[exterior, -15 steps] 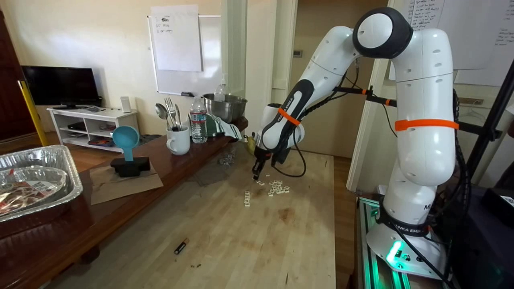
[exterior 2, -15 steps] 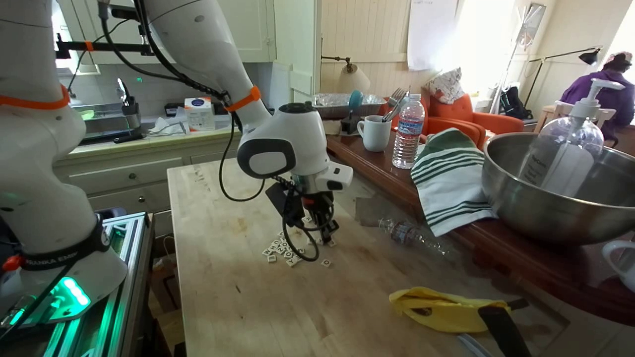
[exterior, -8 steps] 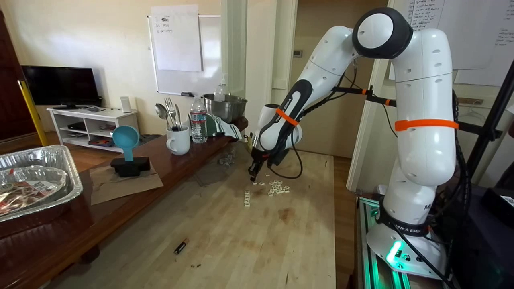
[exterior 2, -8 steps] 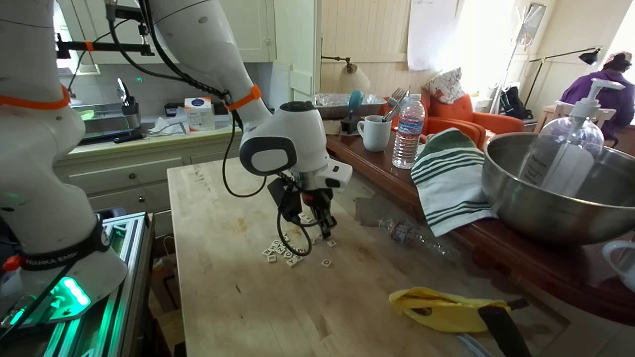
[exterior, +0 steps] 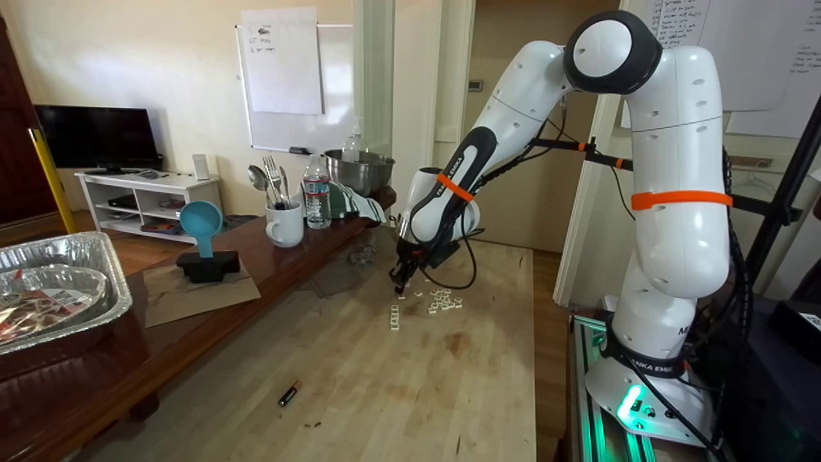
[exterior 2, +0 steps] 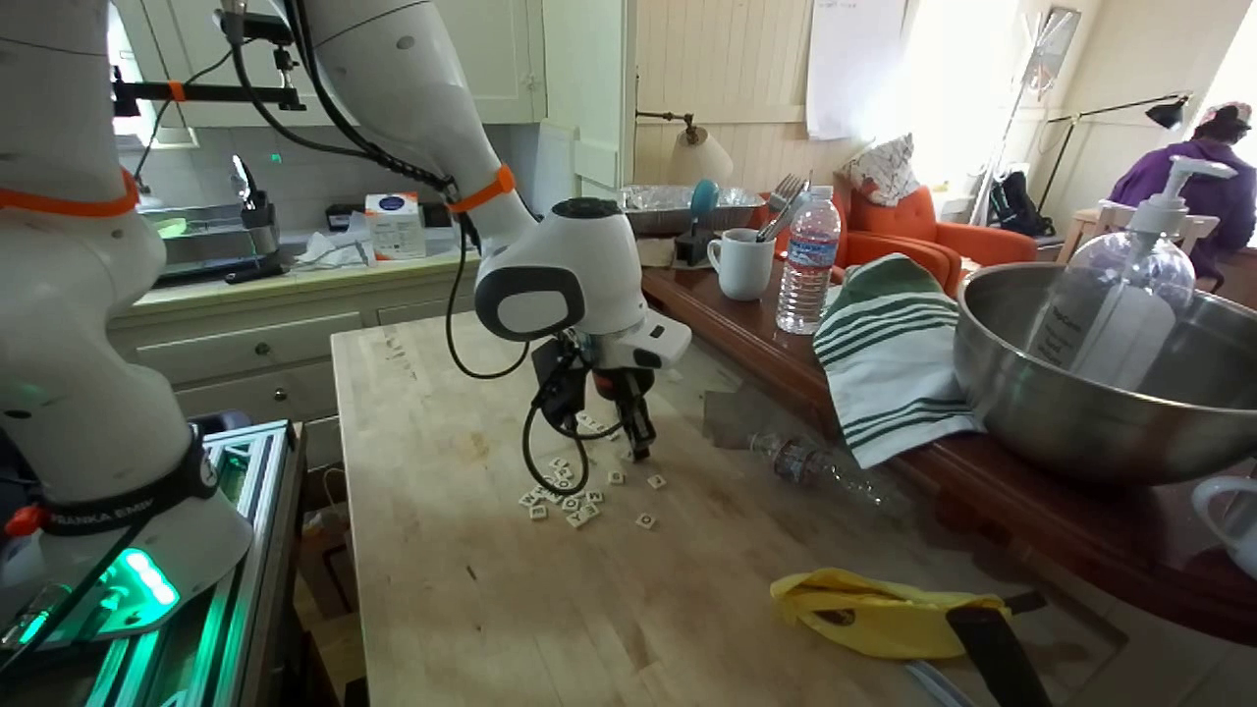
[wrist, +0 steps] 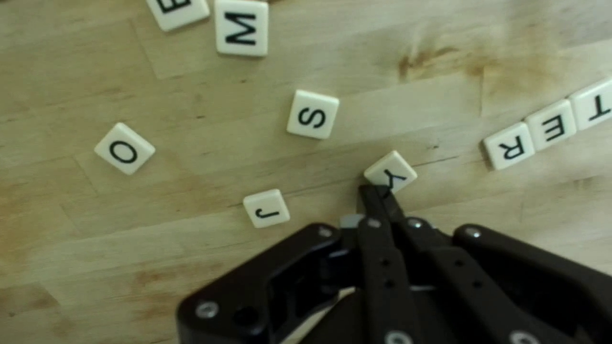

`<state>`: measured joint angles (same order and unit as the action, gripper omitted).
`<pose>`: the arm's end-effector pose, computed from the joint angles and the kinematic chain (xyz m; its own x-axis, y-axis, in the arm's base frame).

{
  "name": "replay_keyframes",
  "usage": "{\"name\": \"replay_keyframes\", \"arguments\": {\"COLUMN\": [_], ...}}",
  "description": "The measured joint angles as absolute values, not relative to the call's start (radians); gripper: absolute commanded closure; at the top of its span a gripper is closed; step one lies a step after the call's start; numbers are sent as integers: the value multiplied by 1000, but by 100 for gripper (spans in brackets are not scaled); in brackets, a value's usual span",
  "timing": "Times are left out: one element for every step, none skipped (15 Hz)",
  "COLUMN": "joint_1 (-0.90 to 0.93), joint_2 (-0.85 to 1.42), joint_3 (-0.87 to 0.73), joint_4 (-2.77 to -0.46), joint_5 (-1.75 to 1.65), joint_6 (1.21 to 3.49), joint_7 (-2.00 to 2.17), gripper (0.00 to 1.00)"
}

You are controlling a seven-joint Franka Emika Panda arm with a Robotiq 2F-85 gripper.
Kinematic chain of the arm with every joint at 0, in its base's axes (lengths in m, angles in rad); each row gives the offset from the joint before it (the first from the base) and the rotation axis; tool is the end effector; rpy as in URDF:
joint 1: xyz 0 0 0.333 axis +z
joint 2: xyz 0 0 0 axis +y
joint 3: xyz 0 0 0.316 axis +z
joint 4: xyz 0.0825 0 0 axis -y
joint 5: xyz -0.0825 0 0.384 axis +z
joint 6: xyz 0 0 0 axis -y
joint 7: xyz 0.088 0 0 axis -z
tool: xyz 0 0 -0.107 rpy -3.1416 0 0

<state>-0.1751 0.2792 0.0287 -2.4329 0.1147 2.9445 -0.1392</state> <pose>0.5047 -0.0816 0.2152 0.9654 -0.1183 0.2324 -0.1160 -0.9930 -0.0235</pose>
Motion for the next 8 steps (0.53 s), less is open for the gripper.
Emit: {"name": "replay_keyframes", "arguments": {"joint_1": [-172,-169,-168,-166,-164,-162,-159,-157], "joint_2": [279,279,279,279,279,279,279,279], "joint_3": [30,31,33,34,34,35,35,35], "joint_4": [-2433,-2433,-2433,-2433,-2433,-2433,-2433,-2433], "joint_5": [122,130,136,139,142,144,146,148], "joint_6": [2944,2944,2944,2944,2944,2944,2944,2944], "joint_7": [-128,-118,-109,-99,-93,-86,-80,-74], "gripper": [100,100,100,100,100,100,100,100]}}
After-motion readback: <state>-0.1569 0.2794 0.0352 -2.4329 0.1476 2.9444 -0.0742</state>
